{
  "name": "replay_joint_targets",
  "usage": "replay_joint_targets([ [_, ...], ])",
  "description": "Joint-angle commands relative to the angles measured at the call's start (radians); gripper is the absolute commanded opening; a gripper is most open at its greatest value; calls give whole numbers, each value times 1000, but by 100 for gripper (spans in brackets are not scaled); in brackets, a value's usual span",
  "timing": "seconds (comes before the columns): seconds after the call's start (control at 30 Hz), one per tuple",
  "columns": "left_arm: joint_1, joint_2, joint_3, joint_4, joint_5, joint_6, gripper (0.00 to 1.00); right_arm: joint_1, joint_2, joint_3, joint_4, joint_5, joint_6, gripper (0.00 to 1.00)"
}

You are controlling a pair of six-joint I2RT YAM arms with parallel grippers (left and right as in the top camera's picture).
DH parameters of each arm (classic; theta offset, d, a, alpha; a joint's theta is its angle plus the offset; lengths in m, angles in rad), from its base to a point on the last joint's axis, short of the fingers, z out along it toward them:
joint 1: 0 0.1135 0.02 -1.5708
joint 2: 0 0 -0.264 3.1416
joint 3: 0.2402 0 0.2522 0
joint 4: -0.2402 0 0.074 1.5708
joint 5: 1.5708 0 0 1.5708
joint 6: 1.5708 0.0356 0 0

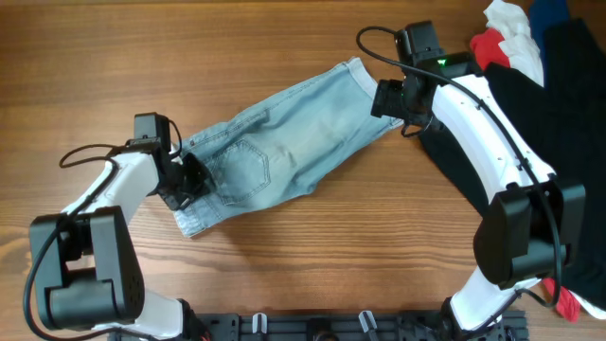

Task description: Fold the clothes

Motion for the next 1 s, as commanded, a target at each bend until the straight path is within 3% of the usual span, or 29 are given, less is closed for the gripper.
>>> replay_joint_targets([
  [0.0,95,41,-43,11,-295,46,8,2,34,8,31,-93,-138,89],
  [0.17,160,42,-43,85,-193,81,15,2,113,8,77,-157,-202,91],
  [0.57,164,42,-43,94,-193,81,16,2,299,8,140,-258,-182,91],
  [0.63,163,42,-43,94,-193,81,16,2,301,8,144,-269,-184,79],
  [0.77,164,42,-43,90,-193,81,16,2,301,8,140,-283,-187,9],
  [0.83,164,42,-43,87,-193,81,17,2,301,8,129,-225,-163,4],
  [0.97,164,42,-43,83,-196,82,17,-32,301,8,27,66,106,4],
])
